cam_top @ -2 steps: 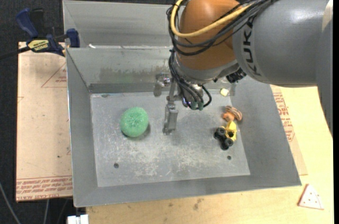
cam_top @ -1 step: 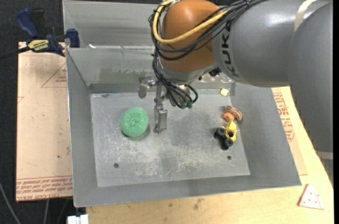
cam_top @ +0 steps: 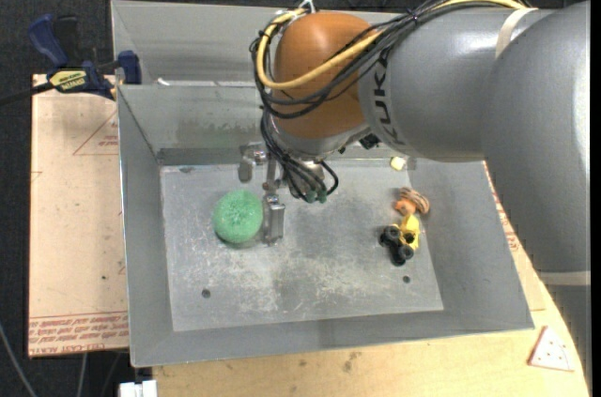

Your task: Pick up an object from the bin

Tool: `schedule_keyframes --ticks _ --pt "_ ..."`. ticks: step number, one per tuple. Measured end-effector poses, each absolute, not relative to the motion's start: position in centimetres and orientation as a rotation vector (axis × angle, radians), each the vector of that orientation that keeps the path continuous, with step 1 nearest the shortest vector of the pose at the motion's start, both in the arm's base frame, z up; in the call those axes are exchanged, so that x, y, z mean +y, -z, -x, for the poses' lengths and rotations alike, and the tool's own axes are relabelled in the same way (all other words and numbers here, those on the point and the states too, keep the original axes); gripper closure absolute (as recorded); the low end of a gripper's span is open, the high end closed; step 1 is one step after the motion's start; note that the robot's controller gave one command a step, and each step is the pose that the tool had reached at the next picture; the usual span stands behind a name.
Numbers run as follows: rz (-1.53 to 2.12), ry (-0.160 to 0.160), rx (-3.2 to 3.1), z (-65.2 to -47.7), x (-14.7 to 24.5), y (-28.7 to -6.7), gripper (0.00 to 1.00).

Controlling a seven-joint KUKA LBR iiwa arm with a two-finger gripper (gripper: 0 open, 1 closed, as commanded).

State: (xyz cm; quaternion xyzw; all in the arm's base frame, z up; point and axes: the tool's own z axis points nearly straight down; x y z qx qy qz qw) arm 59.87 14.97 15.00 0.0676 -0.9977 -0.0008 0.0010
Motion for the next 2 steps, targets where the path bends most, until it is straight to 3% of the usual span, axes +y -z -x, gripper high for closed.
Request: schedule_keyframes --ticks 1,2 --pt "0.153 0.002 -3.138 -59.8 15.3 -13.7 0.00" --pt "-0.228 0.003 -3.139 -60.5 15.9 -7.8 0.00"
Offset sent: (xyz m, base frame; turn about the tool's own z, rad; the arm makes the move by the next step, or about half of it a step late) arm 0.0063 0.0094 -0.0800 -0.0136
